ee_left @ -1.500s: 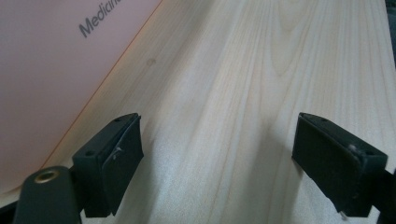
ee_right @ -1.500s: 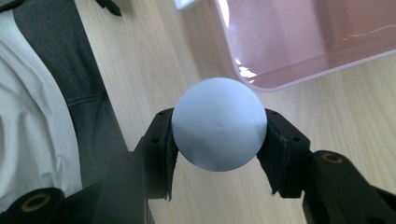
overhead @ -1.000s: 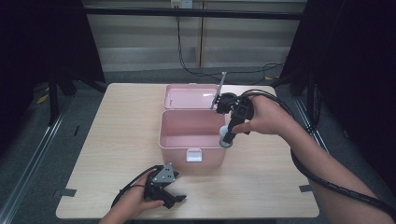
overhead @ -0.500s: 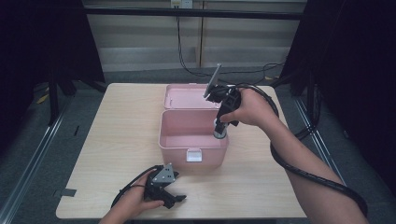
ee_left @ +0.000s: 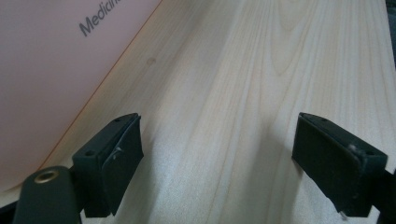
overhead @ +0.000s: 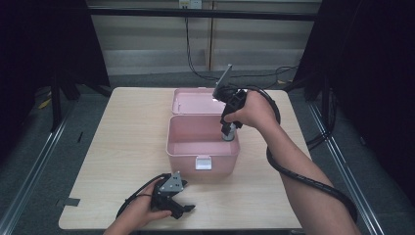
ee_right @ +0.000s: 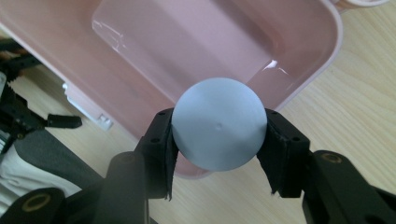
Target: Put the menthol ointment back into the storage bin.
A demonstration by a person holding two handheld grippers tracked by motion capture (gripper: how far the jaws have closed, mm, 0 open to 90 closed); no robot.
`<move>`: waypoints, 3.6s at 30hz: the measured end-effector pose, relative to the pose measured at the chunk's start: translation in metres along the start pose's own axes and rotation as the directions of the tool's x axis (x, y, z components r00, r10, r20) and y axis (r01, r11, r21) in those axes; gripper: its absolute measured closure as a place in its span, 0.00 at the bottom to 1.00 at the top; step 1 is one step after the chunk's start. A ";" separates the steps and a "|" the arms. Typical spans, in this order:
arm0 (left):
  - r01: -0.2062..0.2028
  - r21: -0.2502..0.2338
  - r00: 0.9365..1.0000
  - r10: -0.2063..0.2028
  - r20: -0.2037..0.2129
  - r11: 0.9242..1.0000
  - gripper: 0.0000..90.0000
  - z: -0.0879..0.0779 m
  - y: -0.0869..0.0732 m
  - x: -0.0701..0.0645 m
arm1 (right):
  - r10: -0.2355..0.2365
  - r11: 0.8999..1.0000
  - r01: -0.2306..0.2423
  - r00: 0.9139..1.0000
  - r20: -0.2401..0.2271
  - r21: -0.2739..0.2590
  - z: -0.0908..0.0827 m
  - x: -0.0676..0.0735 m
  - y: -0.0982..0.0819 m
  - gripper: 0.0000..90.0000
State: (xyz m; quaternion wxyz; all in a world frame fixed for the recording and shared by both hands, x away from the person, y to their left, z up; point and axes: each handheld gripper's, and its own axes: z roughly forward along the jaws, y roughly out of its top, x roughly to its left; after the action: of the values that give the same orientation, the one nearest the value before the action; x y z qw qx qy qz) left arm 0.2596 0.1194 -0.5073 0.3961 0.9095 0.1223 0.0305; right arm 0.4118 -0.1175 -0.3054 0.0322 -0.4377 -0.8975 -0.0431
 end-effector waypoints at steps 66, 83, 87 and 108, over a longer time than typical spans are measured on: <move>0.001 0.002 1.000 -0.001 0.000 1.000 0.17 0.000 0.000 0.000 | 0.392 0.918 -0.388 0.919 0.038 -0.079 0.079 -0.017 0.042 0.56; -0.002 -0.001 1.000 0.002 0.000 1.000 0.17 0.000 0.000 0.000 | 0.431 0.900 -0.426 0.902 0.037 -0.097 0.099 -0.018 0.044 0.56; -0.002 -0.001 1.000 0.002 0.000 1.000 0.17 0.000 0.000 0.000 | 0.436 0.897 -0.429 0.899 0.044 -0.108 0.102 -0.018 0.044 0.56; -0.001 -0.001 1.000 0.001 0.000 1.000 0.17 0.000 0.000 0.000 | 0.440 0.892 -0.427 0.895 0.068 -0.151 0.115 -0.015 0.042 0.56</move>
State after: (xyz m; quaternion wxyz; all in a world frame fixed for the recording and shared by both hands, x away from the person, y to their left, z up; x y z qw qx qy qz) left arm 0.2598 0.1195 -0.5072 0.3966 0.9094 0.1217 0.0308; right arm 0.4521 -0.0914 -0.4189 -0.0332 -0.6297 -0.7728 -0.0719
